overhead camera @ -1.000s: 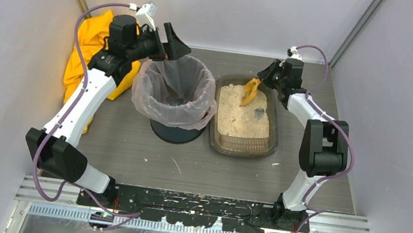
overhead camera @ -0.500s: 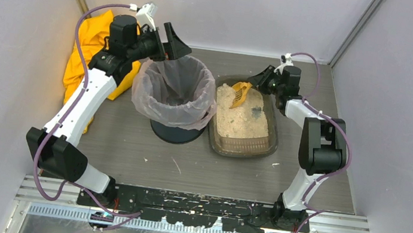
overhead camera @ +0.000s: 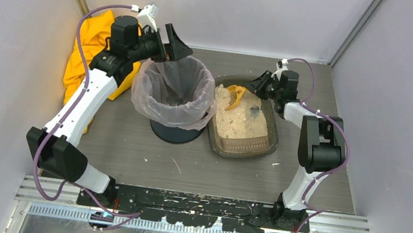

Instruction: Clean the litter box

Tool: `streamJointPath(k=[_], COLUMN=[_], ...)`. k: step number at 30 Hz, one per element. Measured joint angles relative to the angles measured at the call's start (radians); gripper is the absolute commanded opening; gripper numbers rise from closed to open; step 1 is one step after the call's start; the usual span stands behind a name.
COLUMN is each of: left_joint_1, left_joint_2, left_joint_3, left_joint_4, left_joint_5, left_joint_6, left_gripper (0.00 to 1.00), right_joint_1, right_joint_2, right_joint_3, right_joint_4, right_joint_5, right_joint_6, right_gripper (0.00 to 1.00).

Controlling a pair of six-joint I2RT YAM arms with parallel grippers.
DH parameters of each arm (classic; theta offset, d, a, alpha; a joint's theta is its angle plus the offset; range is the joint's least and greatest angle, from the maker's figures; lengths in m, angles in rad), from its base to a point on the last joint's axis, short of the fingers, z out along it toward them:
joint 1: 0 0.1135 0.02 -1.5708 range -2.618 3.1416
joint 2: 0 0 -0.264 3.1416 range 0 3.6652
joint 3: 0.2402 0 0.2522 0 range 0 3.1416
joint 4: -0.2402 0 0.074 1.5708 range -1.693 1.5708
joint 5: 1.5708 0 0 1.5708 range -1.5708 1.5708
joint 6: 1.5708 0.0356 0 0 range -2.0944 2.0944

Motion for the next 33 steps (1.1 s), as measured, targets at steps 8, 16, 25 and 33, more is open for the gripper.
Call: streamJointPath(k=[8,16,25,33], left_joint_1=[-0.002,-0.002,-0.002,-0.002], left_joint_2=[0.000,0.002,0.013,0.013], left_joint_3=[0.000,0.000,0.000,0.000], left_joint_4=[0.002,0.010,0.021,0.021], left_joint_5=[0.006,0.007,0.011,0.011], left_joint_6=[0.000,-0.005,-0.007,-0.007], left_gripper=[0.97,0.97,0.97,0.97], right_joint_1=[-0.010,-0.062,-0.028,-0.012], right_joint_2=[0.000,0.001,0.075,0.115], right_joint_3=[-0.014,-0.042,-0.020,-0.009], right_joint_4=[0.026,0.028,0.103,0.181], right_joint_5=[-0.033,-0.110,-0.140,-0.177], right_joint_6=[0.038,0.100,0.133,0.199], right_gripper=[0.01,0.01,0.01,0.01])
